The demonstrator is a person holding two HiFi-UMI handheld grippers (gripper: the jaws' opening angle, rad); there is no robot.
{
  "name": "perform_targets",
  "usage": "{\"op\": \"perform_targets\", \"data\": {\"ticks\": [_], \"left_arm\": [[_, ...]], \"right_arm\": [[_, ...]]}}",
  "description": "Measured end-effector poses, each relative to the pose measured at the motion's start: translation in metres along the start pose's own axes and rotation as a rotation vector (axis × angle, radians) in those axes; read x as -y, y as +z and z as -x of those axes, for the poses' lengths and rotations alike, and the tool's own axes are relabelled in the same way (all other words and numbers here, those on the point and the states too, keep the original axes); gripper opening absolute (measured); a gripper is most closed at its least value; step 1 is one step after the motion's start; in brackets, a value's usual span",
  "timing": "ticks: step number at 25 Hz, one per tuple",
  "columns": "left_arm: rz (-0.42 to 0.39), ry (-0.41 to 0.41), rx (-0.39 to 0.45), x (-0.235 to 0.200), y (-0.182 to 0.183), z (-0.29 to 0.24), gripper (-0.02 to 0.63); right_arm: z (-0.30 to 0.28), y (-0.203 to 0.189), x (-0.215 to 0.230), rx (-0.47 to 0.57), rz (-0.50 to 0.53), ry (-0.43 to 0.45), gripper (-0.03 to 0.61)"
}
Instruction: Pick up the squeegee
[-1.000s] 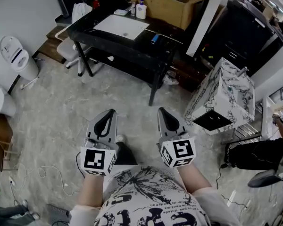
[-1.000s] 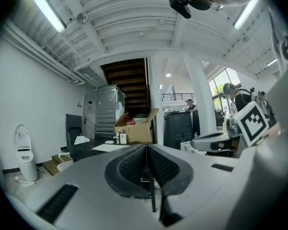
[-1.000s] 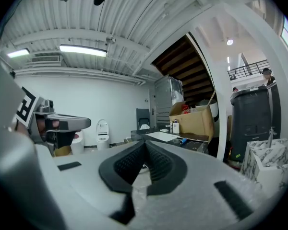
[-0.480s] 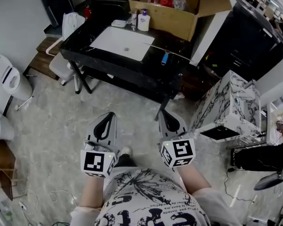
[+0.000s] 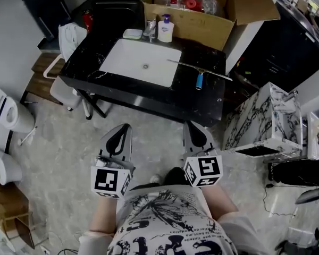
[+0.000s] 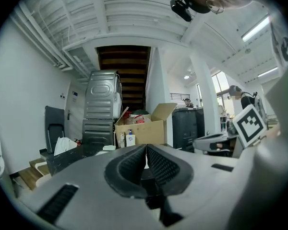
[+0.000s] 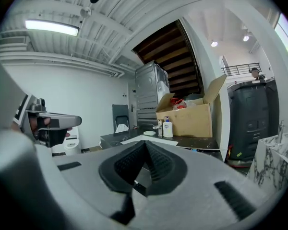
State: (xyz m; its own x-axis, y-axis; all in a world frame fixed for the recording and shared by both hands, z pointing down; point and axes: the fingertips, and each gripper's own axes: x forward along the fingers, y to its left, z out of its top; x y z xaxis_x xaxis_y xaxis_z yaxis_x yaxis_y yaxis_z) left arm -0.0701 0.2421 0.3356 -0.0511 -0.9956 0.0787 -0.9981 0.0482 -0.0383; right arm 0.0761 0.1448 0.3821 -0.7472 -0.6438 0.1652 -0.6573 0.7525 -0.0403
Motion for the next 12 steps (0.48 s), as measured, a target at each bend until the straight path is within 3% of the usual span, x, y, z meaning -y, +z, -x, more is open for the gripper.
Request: {"op": "perform_targets", "data": {"ticks": [12], "left_arm": [[0.004, -0.076, -0.027, -0.03, -0.016, -0.142, 0.012]], "right_arm": [[-0.115, 0.001, 0.08, -0.039, -0.013, -0.083, -0.008]]}}
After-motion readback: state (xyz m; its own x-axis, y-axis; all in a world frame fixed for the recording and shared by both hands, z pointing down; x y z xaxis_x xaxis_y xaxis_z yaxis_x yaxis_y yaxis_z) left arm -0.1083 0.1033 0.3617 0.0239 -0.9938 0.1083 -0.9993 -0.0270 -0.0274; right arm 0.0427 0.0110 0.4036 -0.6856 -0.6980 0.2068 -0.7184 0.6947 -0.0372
